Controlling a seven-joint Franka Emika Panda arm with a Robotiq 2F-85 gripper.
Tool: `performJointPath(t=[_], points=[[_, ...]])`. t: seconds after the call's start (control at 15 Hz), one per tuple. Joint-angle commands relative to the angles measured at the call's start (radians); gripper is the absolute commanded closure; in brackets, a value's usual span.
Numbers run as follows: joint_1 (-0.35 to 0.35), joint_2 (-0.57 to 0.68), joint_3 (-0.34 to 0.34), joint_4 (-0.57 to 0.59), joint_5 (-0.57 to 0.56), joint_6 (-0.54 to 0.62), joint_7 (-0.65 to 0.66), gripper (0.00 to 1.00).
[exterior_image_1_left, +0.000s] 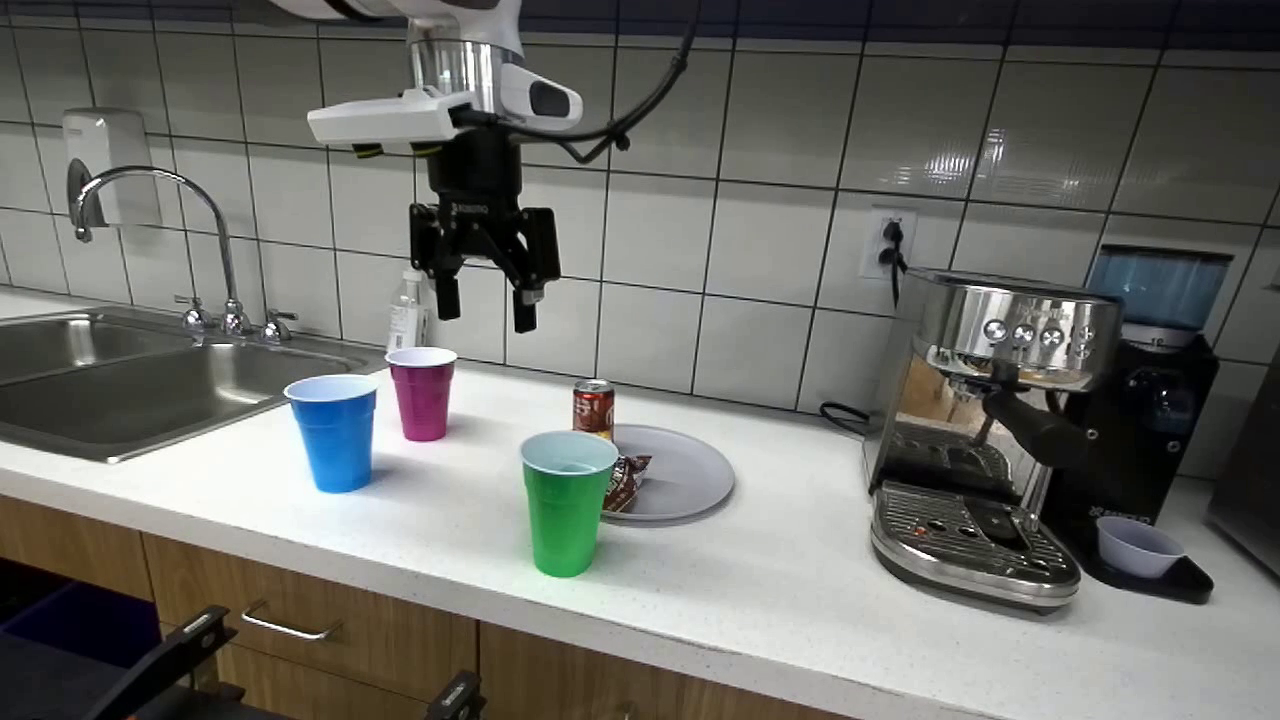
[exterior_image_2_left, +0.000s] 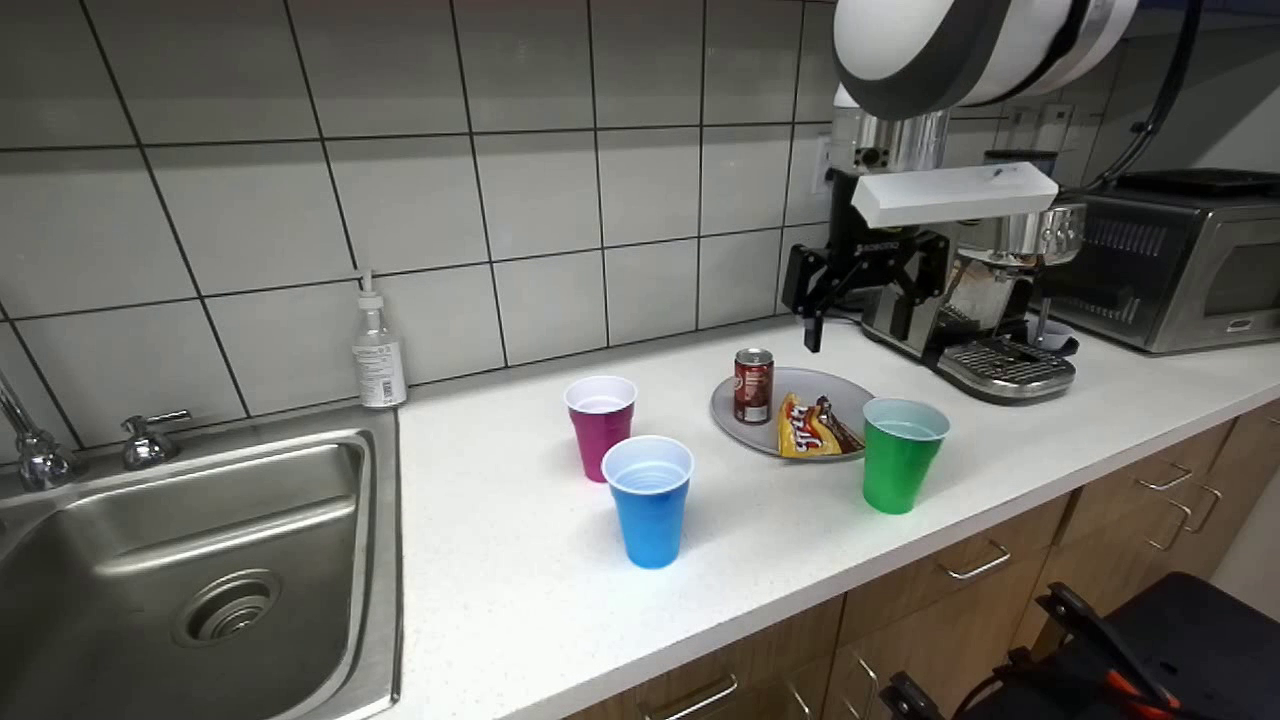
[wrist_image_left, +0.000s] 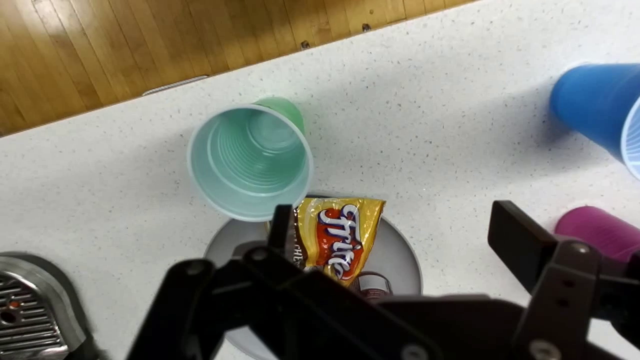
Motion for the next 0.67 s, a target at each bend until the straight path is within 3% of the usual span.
performJointPath(t=[0.0,0.6], points=[[-0.026,0.104,0.028,0.067,-0.045,0.033,0.081,0.0],[-0.005,0.286,0.005,0.21,-0.105,0.036,0.195,0.0]])
